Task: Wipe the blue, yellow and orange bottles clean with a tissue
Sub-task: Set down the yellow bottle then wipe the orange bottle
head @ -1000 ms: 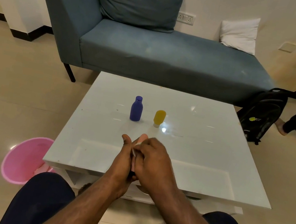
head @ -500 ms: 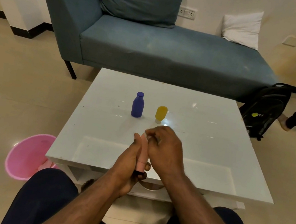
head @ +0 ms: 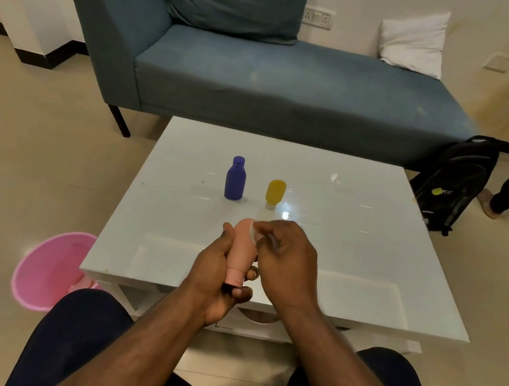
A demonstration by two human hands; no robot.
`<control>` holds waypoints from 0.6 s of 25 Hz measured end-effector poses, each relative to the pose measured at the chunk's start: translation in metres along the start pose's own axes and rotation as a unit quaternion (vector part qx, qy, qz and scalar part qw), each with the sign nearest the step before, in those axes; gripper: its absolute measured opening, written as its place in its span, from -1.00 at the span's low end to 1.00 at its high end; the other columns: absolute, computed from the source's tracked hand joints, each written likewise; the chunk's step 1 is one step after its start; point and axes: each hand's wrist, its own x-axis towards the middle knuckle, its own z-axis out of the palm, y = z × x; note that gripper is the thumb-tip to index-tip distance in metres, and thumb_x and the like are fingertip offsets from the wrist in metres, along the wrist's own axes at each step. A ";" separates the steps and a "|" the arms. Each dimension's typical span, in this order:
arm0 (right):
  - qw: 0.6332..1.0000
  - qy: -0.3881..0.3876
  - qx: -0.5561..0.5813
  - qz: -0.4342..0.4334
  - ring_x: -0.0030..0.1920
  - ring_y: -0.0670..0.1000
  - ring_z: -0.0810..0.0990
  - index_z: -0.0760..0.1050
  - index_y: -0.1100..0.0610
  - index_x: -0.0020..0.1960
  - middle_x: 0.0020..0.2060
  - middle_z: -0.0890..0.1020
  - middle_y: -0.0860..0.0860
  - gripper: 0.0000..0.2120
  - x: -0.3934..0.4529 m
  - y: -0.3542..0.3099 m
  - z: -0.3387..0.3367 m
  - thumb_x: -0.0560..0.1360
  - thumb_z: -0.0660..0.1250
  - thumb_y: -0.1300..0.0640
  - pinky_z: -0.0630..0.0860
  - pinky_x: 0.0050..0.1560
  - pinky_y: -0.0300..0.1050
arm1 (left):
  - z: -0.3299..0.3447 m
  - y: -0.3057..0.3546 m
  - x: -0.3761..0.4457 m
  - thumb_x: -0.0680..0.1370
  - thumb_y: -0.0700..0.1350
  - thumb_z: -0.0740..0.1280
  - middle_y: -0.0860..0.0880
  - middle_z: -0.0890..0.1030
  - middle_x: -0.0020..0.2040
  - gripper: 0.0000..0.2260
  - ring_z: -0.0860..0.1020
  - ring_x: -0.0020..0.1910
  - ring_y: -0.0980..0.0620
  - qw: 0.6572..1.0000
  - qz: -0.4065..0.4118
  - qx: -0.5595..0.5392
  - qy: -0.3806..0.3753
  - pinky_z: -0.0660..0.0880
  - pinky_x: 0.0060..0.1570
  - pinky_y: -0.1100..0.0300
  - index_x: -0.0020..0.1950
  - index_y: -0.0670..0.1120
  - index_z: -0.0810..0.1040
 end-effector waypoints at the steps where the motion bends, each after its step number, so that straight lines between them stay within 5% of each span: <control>1: 1.000 -0.011 -0.007 -0.013 -0.08 -0.28 0.49 0.60 0.00 0.03 -0.05 0.56 -0.16 -0.84 -0.011 0.000 0.002 0.51 0.31 0.18 0.35 -0.07 -0.55 | -0.001 0.002 0.002 0.58 0.33 0.17 -0.22 0.59 -0.05 -0.41 0.49 -0.32 -0.03 1.000 -0.002 -0.005 0.002 0.36 -0.55 0.25 0.32 -0.13 0.52; 6: 1.000 0.004 0.009 -0.008 -0.07 -0.21 0.51 0.61 0.04 0.02 -0.04 0.60 -0.12 -0.86 0.002 -0.002 -0.003 0.51 0.33 0.19 0.35 -0.07 -0.55 | -0.002 0.000 0.003 0.59 0.30 0.22 -0.14 0.57 -0.22 -0.43 0.46 -0.43 0.04 1.000 -0.011 -0.006 0.001 0.40 -0.57 0.26 0.27 -0.17 0.53; 8: 1.000 0.013 0.008 -0.001 -0.08 -0.22 0.49 0.60 0.03 0.04 -0.04 0.58 -0.13 -0.84 0.008 -0.004 -0.005 0.52 0.31 0.19 0.33 -0.08 -0.56 | 0.002 -0.001 0.002 0.58 0.29 0.24 -0.16 0.67 -0.11 -0.47 0.61 -0.26 -0.02 1.000 0.006 -0.009 0.001 0.62 -0.28 0.11 0.26 -0.14 0.56; 10: 1.000 0.013 0.002 -0.009 -0.08 -0.24 0.49 0.59 0.02 0.04 -0.04 0.55 -0.15 -0.83 -0.003 -0.006 -0.002 0.52 0.30 0.21 0.33 -0.06 -0.57 | 0.005 0.001 0.004 0.58 0.29 0.25 -0.19 0.70 0.11 -0.48 0.66 0.10 -0.12 1.000 0.013 -0.026 0.002 0.58 0.16 -0.14 0.31 -0.08 0.57; 15: 0.999 -0.004 -0.012 -0.035 -0.04 -0.24 0.45 0.61 0.07 0.05 -0.02 0.53 -0.11 -0.81 -0.032 -0.008 0.003 0.50 0.31 0.25 0.28 -0.02 -0.60 | 0.007 0.009 0.005 0.58 0.30 0.24 -0.22 0.67 0.20 -0.43 0.66 0.15 -0.19 0.997 0.000 -0.080 0.002 0.55 0.25 -0.15 0.37 -0.10 0.55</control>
